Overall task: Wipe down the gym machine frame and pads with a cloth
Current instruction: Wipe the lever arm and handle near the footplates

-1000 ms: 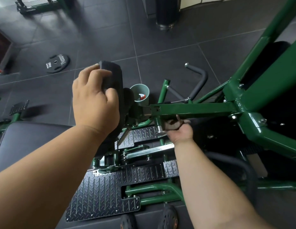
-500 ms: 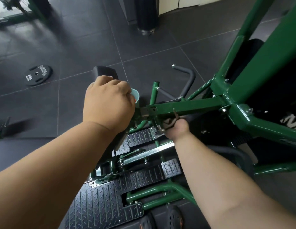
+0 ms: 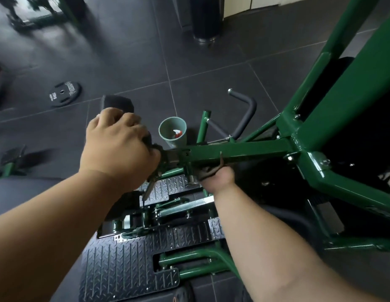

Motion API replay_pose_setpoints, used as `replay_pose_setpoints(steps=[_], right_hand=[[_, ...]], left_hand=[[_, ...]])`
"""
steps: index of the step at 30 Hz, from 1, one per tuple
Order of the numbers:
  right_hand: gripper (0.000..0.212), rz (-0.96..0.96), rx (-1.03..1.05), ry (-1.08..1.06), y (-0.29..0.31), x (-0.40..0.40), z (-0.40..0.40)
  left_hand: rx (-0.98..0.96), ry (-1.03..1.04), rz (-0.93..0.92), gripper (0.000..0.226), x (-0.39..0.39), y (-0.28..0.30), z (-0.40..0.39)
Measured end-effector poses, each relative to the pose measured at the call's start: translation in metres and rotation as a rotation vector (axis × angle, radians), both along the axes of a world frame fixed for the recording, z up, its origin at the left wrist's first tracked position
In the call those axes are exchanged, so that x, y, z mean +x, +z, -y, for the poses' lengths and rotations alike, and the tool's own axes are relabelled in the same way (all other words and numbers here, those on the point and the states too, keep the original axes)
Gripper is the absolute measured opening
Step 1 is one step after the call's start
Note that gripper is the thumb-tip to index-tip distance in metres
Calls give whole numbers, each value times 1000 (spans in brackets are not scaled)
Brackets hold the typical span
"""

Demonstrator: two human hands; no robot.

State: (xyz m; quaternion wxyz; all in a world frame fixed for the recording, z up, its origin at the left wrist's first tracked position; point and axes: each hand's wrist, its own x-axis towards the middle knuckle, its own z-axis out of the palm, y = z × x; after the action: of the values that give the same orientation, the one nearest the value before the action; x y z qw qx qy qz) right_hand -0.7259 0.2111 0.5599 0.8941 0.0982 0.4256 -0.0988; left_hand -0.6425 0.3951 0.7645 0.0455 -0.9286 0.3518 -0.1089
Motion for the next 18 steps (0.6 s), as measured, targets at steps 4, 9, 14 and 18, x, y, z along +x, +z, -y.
replay_pose_setpoints(steps=[4, 9, 14, 18], right_hand=[[45, -158, -58, -44, -6, -11, 32], [44, -267, -98, -174, -45, -41, 99], [40, -160, -92, -85, -48, -28, 79], [56, -109, -89, -19, -26, -20, 63]], left_hand=[[75, 6, 83, 47, -5, -2, 5], [85, -16, 99, 46, -5, -4, 3], [45, -6, 121, 47, -2, -9, 3], [13, -39, 151, 48, 4, -15, -3]])
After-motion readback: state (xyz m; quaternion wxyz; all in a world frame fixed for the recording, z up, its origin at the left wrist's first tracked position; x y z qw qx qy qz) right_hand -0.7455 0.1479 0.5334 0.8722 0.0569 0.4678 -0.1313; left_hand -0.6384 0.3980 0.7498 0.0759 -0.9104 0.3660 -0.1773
